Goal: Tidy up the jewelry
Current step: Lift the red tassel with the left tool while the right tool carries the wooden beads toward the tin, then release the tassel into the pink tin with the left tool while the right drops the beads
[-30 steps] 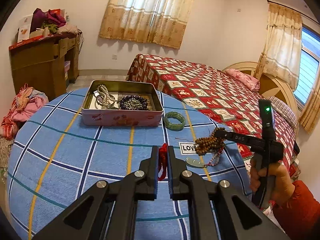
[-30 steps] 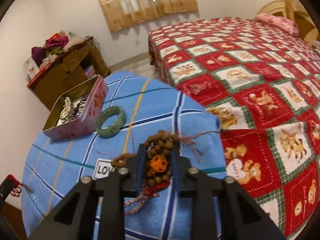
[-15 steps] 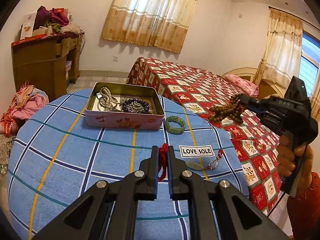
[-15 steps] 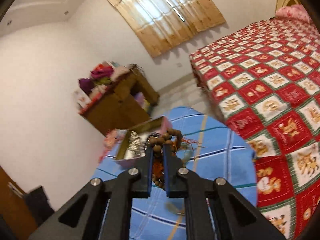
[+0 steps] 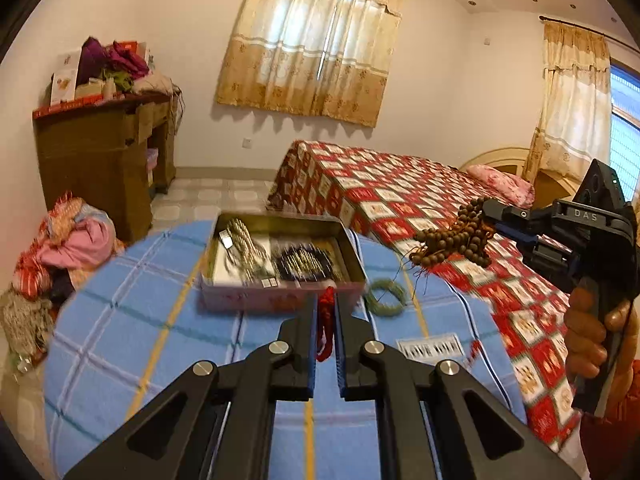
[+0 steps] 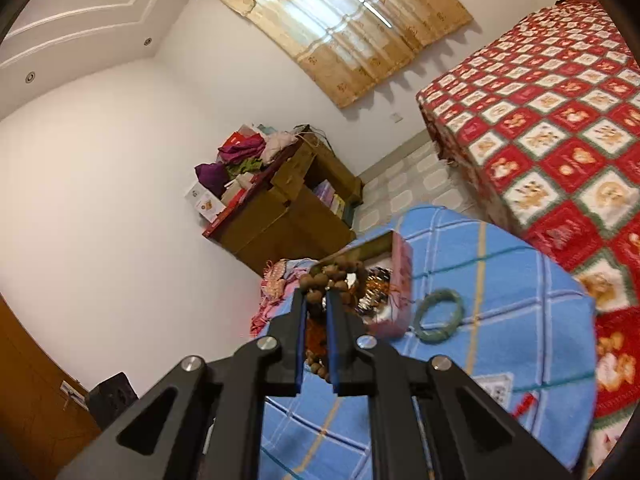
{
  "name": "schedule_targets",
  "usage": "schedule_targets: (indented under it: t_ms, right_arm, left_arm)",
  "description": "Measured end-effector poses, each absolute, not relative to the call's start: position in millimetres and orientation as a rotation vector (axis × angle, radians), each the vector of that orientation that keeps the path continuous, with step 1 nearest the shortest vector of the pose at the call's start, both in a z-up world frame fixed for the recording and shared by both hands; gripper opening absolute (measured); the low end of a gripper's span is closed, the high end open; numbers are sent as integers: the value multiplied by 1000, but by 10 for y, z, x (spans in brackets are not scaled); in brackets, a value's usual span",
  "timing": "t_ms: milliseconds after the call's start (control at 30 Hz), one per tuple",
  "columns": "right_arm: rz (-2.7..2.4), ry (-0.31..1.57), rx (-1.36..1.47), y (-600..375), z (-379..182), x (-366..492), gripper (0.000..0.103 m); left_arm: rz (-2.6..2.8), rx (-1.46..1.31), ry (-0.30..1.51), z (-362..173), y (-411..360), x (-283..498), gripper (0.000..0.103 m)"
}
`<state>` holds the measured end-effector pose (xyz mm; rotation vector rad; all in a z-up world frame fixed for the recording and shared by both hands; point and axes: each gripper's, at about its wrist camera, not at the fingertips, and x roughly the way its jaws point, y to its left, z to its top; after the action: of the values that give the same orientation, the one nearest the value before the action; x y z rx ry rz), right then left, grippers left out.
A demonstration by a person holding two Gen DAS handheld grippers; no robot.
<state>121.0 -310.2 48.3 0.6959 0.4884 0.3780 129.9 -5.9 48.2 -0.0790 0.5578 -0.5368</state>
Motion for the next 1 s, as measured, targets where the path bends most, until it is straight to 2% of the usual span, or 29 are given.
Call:
schedule_targets:
  t_ms: [333, 733, 867, 900, 933, 967, 1000]
  right_arm:
    - [351, 456, 706, -2761, 414, 2076, 12]
    - [277, 628, 745, -2576, -345, 2698, 11]
    - [255, 641, 706, -2561, -327, 2691, 18]
    - [271, 643, 708, -2568, -304, 2679, 22]
    - [279, 644, 711, -2585, -271, 2653, 35]
    - [277, 638, 711, -2597, -238, 2618, 54]
    - [260, 620, 708, -2630, -174, 2544, 63]
  left_arm:
    - [-493, -69, 521, 475, -224, 2122, 6]
    - [-399, -10, 629, -95, -434, 2721, 6]
    - [-365, 51, 636, -134, -485, 2757, 7]
    - [-369, 59, 643, -126, -484, 2758, 11]
    - [-373, 56, 647, -112, -472, 2757, 23]
    - [-378, 46, 654, -78, -441, 2718, 34]
    - [-374, 40, 656, -56, -427, 2717, 61]
